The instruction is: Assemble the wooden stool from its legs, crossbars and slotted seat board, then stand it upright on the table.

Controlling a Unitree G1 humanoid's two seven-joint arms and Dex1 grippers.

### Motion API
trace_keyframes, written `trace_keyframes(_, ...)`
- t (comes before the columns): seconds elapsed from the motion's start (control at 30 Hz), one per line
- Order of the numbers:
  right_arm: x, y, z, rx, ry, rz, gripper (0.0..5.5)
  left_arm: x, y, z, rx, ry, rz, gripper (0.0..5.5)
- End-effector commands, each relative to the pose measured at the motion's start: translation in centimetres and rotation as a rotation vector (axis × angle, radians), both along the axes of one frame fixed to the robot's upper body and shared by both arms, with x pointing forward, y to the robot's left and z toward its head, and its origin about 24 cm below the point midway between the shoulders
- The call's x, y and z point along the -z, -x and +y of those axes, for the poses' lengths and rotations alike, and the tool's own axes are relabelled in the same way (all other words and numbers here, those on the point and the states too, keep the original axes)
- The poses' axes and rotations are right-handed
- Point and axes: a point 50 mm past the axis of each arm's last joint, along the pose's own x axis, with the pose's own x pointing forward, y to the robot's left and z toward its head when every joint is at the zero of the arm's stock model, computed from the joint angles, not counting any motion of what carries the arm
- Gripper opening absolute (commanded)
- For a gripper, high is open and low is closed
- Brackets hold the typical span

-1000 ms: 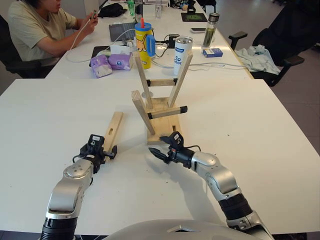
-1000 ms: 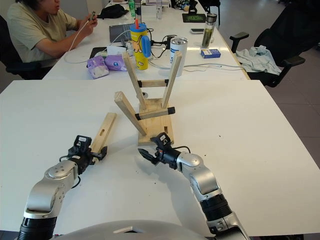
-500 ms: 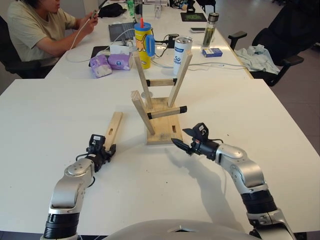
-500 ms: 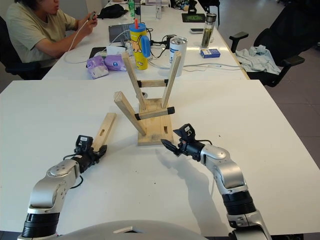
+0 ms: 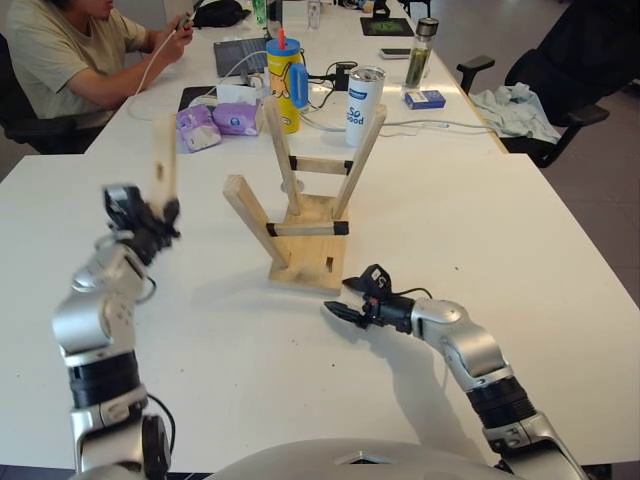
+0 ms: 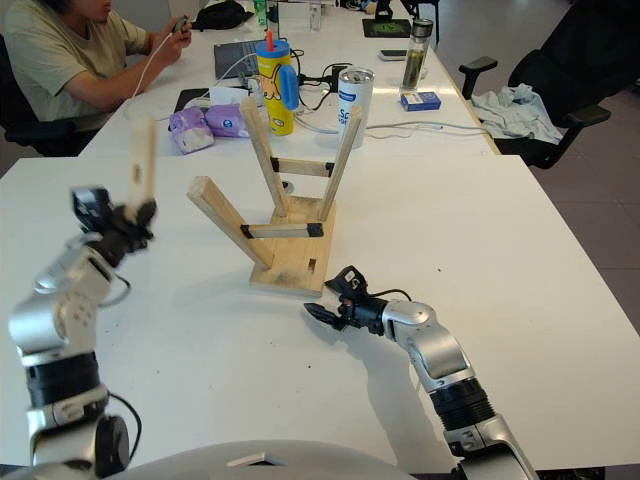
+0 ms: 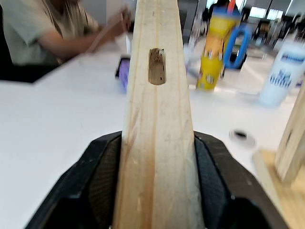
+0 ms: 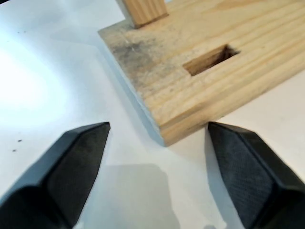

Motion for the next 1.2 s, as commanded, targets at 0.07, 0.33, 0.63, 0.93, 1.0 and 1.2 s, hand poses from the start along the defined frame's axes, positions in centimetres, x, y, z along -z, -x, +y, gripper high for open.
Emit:
trace_keyframes(0.07, 0.3, 0.5, 0.6, -0.029, 0.002, 0.014, 3.83, -9.3, 1.2, -4.2, 0.347, 0.032, -0.412, 2.06)
trace_keyframes(0.33, -4.4, 2.4, -2.9, -0.023, -0.292, 0.081, 3.83, -6.9, 4.2, -11.6, 0.972, 0.101, -0.244, 2.06)
trace_keyframes(0.63, -12.7, 3.6, -6.5, -0.254, -0.753, 0.164, 3.83, -1.4, 7.4, -13.9, 1.346, 0.21, 0.038, 2.06)
trace_keyframes(0.93, -15.5, 2.5, -6.8, -0.269, -0.947, 0.208, 3.83, 0.6, 8.8, -14.3, 1.488, 0.276, 0.188, 2.06)
trace_keyframes(1.0, -16.0, 2.4, -6.9, -0.262, -0.994, 0.209, 3.83, 0.9, 8.9, -14.3, 1.496, 0.271, 0.21, 2.06)
trace_keyframes(1.2, -16.5, 2.7, -6.8, -0.263, -1.01, 0.193, 3.83, 0.8, 8.8, -14.0, 1.531, 0.359, 0.26, 2.06)
